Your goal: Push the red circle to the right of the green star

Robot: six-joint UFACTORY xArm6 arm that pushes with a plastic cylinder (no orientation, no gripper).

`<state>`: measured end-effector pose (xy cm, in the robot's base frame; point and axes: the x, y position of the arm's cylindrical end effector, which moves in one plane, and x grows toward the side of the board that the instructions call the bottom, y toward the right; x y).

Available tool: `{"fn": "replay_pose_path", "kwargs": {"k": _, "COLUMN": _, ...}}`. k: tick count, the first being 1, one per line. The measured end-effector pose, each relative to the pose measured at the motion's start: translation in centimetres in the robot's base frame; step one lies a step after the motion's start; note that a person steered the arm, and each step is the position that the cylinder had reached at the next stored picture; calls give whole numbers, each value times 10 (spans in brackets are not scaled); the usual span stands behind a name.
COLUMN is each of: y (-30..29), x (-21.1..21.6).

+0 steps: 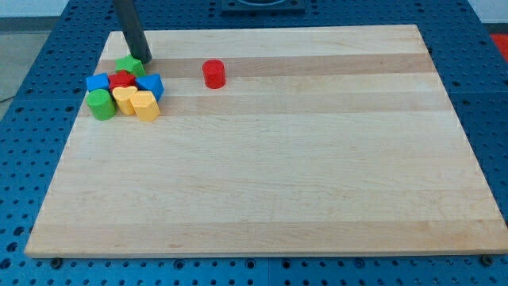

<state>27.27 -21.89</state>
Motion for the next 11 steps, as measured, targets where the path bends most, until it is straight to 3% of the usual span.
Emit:
{"fn": "replay_pose_path", "kwargs": {"k": 3, "y": -44, "x": 17}}
{"fn": "replay_pose_path", "kwargs": {"k": 7, "y": -44, "x": 31}}
{"fn": "replay_pose_path", "kwargs": {"k": 8, "y": -12, "x": 11}}
{"fn": "replay_pose_path", "kwargs": {"k": 9, "y": 74, "x": -3}}
{"fn": "replay_pose_path", "kwargs": {"k": 10, "y": 171, "x": -3}}
{"fn": "replay_pose_path", "kwargs": {"k": 11, "y": 208, "x": 10}}
